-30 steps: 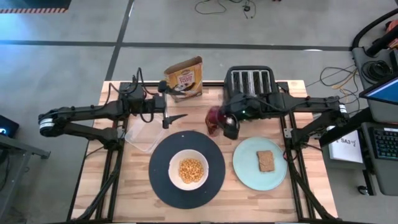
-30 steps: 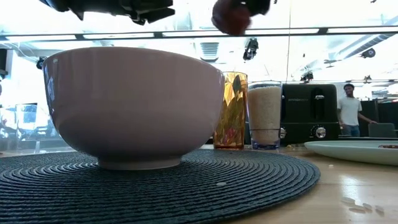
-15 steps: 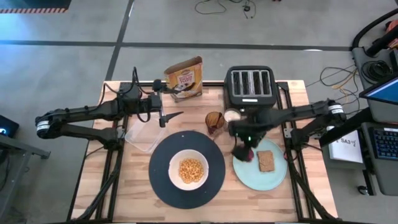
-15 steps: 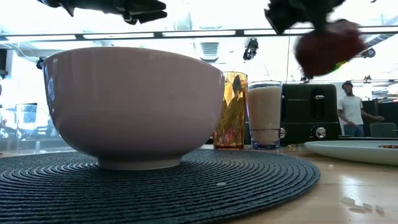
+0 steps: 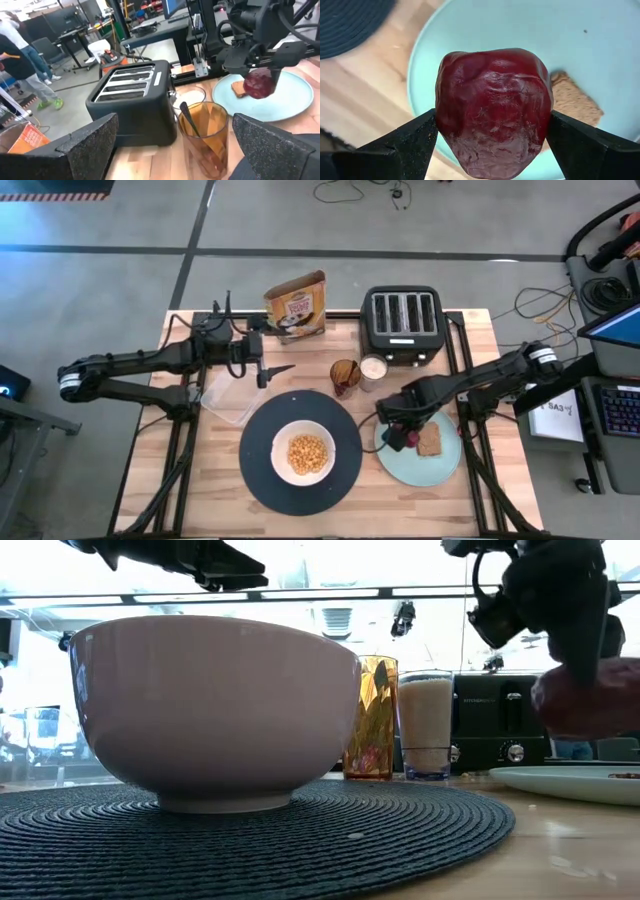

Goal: Arrange a breakfast setting
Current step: Put the apple on the blue plate beside the toasted bread, then adjust the transparent bin

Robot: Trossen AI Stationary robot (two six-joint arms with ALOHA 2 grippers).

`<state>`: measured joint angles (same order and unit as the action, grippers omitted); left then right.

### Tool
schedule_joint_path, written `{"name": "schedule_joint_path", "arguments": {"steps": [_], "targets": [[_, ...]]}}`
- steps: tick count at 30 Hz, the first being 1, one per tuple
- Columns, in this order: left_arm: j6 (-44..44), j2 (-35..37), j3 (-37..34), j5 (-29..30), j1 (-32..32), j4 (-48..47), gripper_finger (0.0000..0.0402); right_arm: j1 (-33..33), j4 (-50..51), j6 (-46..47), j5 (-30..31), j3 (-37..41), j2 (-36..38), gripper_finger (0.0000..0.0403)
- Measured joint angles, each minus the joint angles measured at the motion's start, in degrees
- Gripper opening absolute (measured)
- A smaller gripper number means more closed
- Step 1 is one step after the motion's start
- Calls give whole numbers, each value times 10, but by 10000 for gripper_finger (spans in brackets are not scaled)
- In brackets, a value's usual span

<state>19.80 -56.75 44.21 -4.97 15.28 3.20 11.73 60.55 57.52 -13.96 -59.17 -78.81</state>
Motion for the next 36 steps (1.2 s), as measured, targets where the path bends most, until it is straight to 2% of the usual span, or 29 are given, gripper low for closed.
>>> {"name": "schedule_joint_path", "arguments": {"steps": [10,16,22,30,36], "targets": [[-13,10,0,0,0,-12,375,0,-1,18,21,19,4,328],[-13,9,0,0,0,-12,375,0,-1,59,42,20,4,339],[-13,9,0,0,0,-12,375,0,-5,63,65,27,3,351],[-13,9,0,1,0,-12,375,0,-40,50,66,45,3,352],[-13,9,0,1,0,-22,375,-7,-36,22,65,15,15,352]]}}
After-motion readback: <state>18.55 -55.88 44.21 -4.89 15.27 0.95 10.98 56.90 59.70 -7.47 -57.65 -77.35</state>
